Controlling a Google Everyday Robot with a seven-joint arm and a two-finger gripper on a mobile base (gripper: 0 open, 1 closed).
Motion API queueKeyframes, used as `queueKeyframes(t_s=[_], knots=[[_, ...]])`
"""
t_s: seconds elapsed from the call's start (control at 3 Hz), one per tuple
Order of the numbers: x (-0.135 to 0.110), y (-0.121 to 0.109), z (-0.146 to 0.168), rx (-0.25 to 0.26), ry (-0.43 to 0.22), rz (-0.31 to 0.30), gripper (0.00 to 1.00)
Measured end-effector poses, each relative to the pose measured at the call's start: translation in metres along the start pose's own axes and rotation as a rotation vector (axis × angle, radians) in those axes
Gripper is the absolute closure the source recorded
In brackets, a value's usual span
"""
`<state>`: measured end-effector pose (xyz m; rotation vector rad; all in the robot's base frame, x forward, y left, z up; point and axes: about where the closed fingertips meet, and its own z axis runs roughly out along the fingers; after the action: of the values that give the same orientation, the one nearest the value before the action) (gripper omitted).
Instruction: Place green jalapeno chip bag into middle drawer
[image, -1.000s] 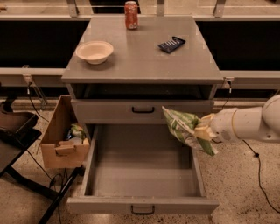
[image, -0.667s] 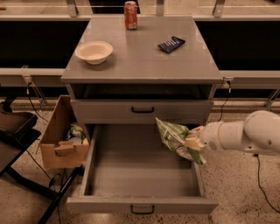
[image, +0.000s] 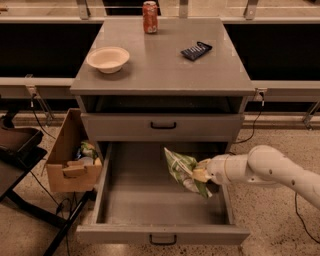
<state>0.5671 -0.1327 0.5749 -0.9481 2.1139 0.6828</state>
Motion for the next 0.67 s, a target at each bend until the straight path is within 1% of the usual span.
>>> queueKeyframes(t_s=[0.33, 0.67], knots=[[0.034, 0.002, 0.051, -0.058, 0.032, 0.058, 0.98], [0.07, 0.009, 0.078, -0.098, 0.11, 0.128, 0.73]])
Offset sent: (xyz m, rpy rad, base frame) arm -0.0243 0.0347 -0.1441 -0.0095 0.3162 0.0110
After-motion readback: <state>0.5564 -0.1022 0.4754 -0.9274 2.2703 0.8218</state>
